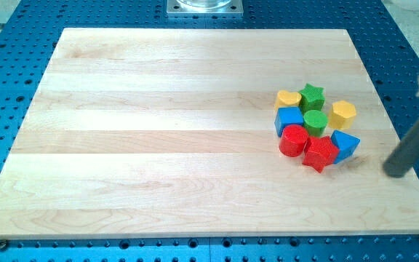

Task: Push the blue triangle into the green circle

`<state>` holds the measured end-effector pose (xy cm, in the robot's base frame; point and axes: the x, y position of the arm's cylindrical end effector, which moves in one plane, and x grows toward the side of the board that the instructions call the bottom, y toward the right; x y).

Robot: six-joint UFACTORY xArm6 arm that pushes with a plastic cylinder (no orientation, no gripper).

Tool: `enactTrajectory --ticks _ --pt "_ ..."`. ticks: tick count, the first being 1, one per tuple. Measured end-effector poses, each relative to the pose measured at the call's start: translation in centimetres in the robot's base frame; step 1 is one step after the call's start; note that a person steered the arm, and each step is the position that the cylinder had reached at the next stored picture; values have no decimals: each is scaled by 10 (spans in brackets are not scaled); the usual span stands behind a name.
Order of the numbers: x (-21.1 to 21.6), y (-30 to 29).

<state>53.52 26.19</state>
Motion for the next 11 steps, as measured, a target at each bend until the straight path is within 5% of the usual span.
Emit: enactTrajectory --ticks 5,11 --pt "-23 -16" --pt "-28 -111"
